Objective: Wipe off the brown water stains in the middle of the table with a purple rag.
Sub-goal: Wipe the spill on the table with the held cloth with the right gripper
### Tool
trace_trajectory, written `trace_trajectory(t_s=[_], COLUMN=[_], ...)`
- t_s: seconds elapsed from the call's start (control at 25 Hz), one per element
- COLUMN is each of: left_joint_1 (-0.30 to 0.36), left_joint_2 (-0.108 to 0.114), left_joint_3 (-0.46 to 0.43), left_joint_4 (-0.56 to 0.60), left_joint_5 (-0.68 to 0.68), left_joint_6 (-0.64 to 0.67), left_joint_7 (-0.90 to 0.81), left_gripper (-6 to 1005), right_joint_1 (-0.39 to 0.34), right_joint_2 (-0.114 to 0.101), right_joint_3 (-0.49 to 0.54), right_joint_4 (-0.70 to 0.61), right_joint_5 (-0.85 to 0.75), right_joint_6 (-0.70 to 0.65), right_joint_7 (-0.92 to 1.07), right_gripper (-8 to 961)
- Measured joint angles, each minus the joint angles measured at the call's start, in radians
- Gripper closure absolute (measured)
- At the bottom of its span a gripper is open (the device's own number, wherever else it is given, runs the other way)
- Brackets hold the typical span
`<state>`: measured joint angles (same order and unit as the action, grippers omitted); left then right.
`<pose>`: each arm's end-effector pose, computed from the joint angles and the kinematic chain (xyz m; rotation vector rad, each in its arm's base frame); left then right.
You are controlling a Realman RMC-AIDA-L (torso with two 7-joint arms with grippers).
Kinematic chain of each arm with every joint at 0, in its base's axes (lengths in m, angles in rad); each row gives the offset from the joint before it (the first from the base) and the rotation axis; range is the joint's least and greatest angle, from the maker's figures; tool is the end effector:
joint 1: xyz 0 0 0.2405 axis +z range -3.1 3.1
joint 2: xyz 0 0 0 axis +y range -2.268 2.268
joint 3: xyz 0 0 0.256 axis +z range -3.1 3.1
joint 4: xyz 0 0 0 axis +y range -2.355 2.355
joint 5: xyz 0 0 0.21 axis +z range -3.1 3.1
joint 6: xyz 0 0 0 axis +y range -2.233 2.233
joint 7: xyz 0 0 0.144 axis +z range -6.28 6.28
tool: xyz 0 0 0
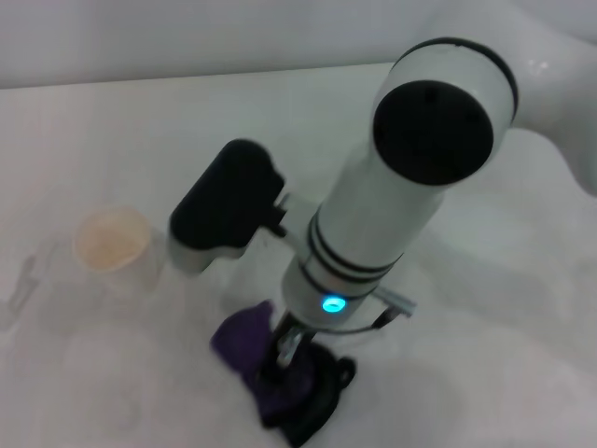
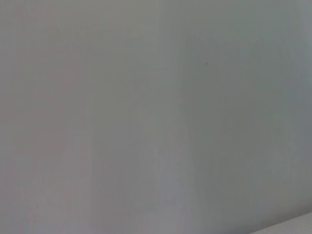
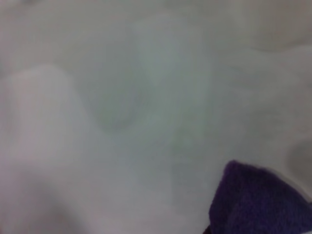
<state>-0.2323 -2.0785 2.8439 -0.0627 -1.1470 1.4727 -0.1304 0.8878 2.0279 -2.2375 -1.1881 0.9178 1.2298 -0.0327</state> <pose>-0.3771 0.2310 0.0016 -1.7339 -0.3402 -0.5489 0.1078 0.2868 -0.1406 -2.8025 0.8104 -0.7401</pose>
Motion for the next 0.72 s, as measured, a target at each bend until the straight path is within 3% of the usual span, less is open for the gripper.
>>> trace_trajectory(t_s=[0.36, 0.72], left_joint_1=[0.000, 0.007], left_joint_2=[0.001, 0.003], left_joint_3=[0.000, 0.000], left_joint_4=[-0.003, -0.006], left_joint_5=[0.004, -0.001], left_joint_6=[0.000, 0.000], left_joint_7=[0.000, 0.014], left_gripper=[107, 107], right_joint_1=[0.035, 0.009], right_joint_2=[0.000, -0.001], right_joint_3=[-0.049, 0.072], right_joint_4=[0.017, 0.031], right_joint_5=[0.109, -0.149], right_joint_6=[-0.049, 0.042], right_joint_7=[-0.043, 0.021], right_gripper=[830, 811])
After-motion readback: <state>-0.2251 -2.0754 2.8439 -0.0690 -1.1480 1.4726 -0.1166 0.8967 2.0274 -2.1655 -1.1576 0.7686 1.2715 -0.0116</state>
